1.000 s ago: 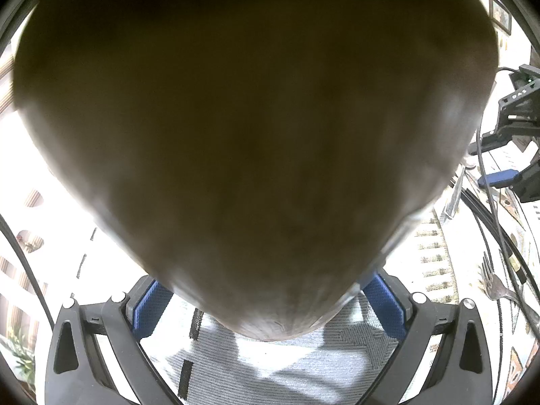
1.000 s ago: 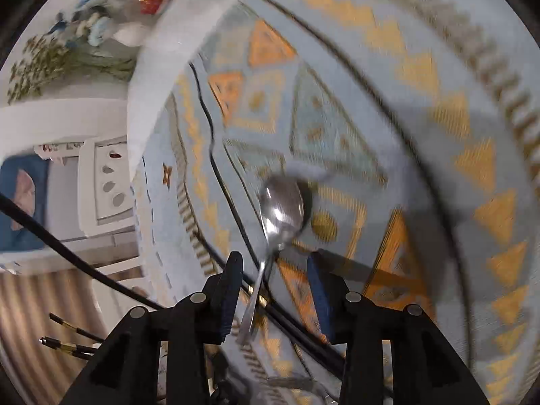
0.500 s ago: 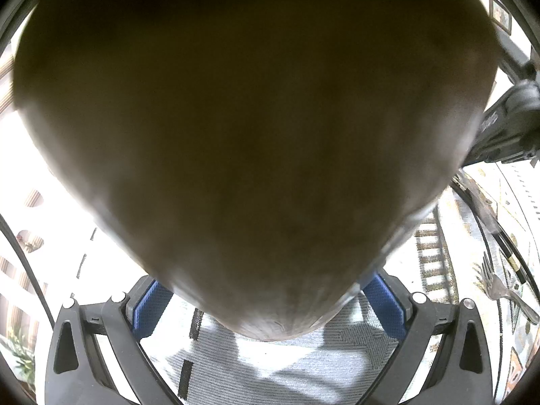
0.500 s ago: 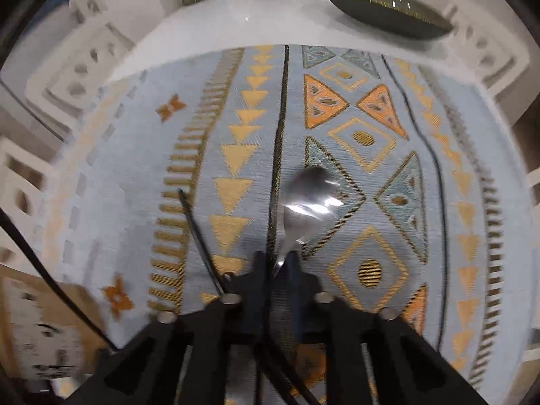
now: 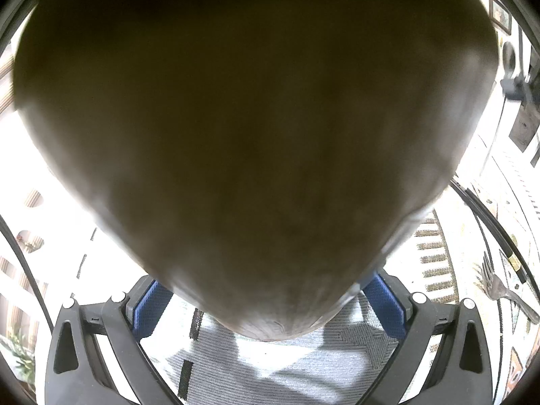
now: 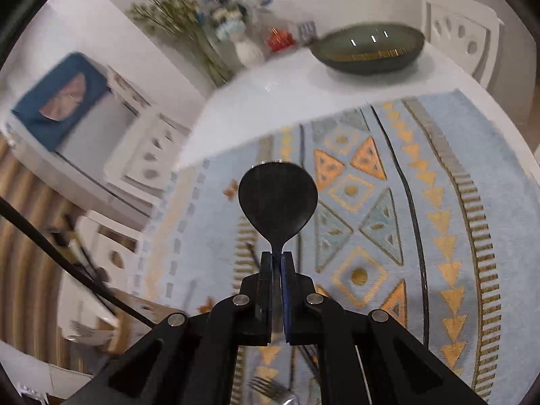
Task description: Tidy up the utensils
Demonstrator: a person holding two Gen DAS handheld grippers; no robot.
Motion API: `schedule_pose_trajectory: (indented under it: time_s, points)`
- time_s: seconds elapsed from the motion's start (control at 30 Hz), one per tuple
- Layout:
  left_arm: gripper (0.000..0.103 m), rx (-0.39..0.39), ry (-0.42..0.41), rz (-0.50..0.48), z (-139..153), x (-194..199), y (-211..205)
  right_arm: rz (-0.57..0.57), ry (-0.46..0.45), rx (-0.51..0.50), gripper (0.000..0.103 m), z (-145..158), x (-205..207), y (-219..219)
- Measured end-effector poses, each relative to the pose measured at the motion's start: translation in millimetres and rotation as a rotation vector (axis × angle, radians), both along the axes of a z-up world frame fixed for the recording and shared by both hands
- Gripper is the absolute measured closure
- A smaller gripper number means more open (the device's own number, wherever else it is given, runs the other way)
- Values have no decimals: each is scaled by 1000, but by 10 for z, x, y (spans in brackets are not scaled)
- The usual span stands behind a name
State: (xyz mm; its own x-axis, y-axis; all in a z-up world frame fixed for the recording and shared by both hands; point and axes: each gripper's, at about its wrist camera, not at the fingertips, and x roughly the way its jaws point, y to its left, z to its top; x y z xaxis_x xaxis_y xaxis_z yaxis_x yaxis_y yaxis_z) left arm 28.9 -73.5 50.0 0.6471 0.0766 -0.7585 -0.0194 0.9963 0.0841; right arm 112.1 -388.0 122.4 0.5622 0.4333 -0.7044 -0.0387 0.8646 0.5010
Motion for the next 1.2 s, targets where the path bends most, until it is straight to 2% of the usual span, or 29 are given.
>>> schedule_pose_trajectory:
  time_s: [0.2,0.27,0.4,0.5,0.7,0.97,1.07,1.2]
  points:
    - [1,0,0,0,0,-1,0,54,-153,64,99,584,-104,157]
    - [1,0,0,0,1,-4,-3,99,-212,103,99,833,-139,237]
    - [1,0,0,0,1,-2,-1,194,-267,168,99,1088,-151,454]
    - [1,0,0,0,1,-2,-2,264,-268,212,99,1114,-148,665]
    - [1,0,0,0,1,-3,-1,373,-243,222,99,978,-148,1059]
    - [1,0,0,0,2,-2,0,483,-261,36,99,822,-252,1594]
    - [1,0,0,0,2,-2,2,506,-215,19,97,723,-232,1641]
    - [1,0,0,0,0,-8,-6,525,-150,49,94,688,-197,1612]
